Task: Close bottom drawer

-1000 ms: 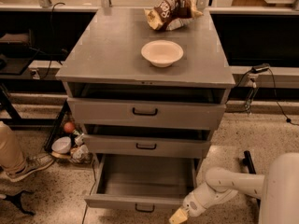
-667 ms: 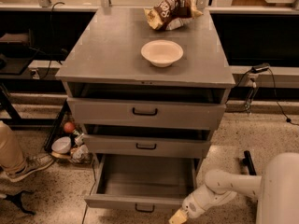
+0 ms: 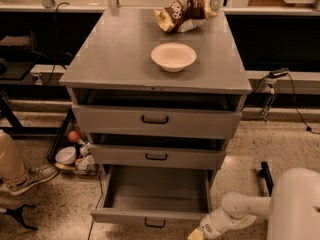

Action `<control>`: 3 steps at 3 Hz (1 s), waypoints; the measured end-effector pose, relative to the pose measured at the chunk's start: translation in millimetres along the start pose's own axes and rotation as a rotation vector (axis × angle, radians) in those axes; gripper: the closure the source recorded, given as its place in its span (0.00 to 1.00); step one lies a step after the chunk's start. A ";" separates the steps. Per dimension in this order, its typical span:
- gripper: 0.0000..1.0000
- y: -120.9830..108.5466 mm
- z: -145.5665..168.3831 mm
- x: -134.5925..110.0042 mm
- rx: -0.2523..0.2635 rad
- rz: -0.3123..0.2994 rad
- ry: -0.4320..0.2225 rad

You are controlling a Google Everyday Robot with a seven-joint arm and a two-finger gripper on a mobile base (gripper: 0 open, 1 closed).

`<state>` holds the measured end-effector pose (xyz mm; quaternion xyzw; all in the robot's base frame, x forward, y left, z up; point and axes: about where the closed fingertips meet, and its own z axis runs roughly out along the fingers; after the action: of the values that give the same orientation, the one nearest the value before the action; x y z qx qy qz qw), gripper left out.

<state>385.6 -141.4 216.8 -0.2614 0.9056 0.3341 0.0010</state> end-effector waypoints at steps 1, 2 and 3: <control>1.00 -33.5 10.6 2.5 0.066 0.033 -0.032; 1.00 -67.8 39.3 -12.4 0.107 0.038 -0.078; 1.00 -76.9 53.8 -28.4 0.115 0.024 -0.098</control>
Offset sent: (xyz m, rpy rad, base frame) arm 0.0533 -0.0275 -0.0962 -0.0892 -0.1138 -0.1443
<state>437.2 -144.7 133.5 -0.2334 0.9251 0.2942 0.0565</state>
